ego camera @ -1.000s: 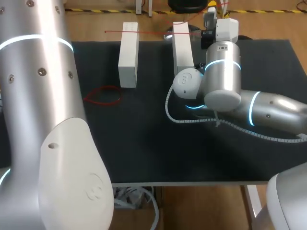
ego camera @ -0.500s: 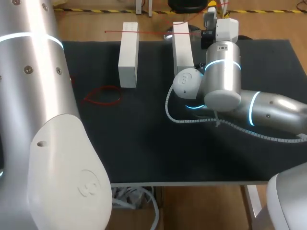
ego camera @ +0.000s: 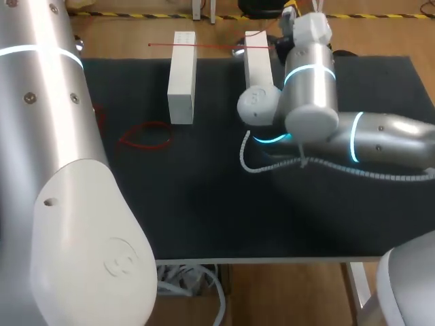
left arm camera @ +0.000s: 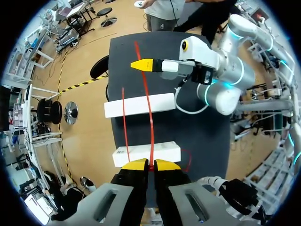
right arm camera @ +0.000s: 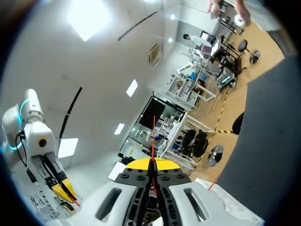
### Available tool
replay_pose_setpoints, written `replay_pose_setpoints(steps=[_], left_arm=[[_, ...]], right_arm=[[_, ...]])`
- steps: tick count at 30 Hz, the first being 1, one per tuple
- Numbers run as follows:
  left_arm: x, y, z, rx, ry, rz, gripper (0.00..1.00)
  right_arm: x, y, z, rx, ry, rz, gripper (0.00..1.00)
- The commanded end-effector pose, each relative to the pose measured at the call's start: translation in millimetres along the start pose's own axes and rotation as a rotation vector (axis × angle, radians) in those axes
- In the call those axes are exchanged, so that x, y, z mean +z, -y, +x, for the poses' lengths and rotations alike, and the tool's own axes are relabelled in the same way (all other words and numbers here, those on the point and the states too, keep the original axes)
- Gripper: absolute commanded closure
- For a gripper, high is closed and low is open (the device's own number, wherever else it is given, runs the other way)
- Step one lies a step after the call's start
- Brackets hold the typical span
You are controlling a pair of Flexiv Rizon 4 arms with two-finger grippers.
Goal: Grab the tape and strap the tape.
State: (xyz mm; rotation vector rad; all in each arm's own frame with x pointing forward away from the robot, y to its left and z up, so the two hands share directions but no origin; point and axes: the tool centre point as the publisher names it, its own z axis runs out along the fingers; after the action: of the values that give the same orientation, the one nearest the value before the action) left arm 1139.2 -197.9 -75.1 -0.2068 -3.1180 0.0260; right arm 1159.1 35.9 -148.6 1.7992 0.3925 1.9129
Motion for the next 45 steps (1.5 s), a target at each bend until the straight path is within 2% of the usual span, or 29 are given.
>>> replay_pose_setpoints(steps=[1,2,3,4,7,8,10,11,13,14,32,34,39,41,45], left_arm=[[0.7,-0.2,2.1,0.000,0.004,-0.001,1.00],[0.7,-0.2,2.1,0.000,0.004,-0.001,1.00],[0.7,-0.2,2.1,0.000,0.004,-0.001,1.00],[0.7,-0.2,2.1,0.000,0.004,-0.001,1.00],[0.7,-0.2,2.1,0.000,0.004,-0.001,1.00],[0.7,-0.2,2.1,0.000,0.004,-0.001,1.00],[0.7,-0.2,2.1,0.000,0.004,-0.001,1.00],[0.7,-0.2,2.1,0.000,0.004,-0.001,1.00],[0.7,-0.2,2.1,0.000,0.004,-0.001,1.00],[0.7,-0.2,2.1,0.000,0.004,-0.001,1.00],[0.7,-0.2,2.1,0.000,0.004,-0.001,1.00],[0.7,-0.2,2.1,0.000,0.004,-0.001,1.00],[0.7,-0.2,2.1,0.000,0.004,-0.001,1.00],[0.7,-0.2,2.1,0.000,0.004,-0.001,1.00],[0.7,-0.2,2.1,0.000,0.004,-0.001,1.00]], right_arm=[[1.5,-13.6,22.0,-0.445,0.220,0.004,1.00],[0.8,-13.1,24.8,-0.533,0.188,0.025,1.00],[0.1,-13.2,27.0,-0.562,0.211,0.048,1.00],[-1.2,-12.6,28.2,-0.640,0.183,0.083,1.00],[0.6,-13.2,32.4,-0.792,0.104,0.045,1.00],[1.4,-12.1,32.3,-0.817,0.092,0.064,1.00],[1.1,-10.7,33.4,-0.879,0.073,0.036,1.00],[0.3,-8.6,34.9,-0.895,0.052,0.049,1.00],[-1.0,-5.0,37.1,-0.853,0.045,0.068,1.00],[-1.3,-3.5,39.9,-0.753,0.044,0.053,1.00],[-1.3,-3.5,39.9,-0.753,0.044,0.053,1.00],[-1.6,-3.6,44.9,-0.873,0.025,0.059,1.00],[-6.8,-6.5,63.1,-1.228,-0.084,0.056,1.00],[-8.0,-8.3,66.3,-1.317,-0.085,0.046,1.00],[-12.2,-9.0,71.2,-1.478,-0.145,0.042,1.00]])
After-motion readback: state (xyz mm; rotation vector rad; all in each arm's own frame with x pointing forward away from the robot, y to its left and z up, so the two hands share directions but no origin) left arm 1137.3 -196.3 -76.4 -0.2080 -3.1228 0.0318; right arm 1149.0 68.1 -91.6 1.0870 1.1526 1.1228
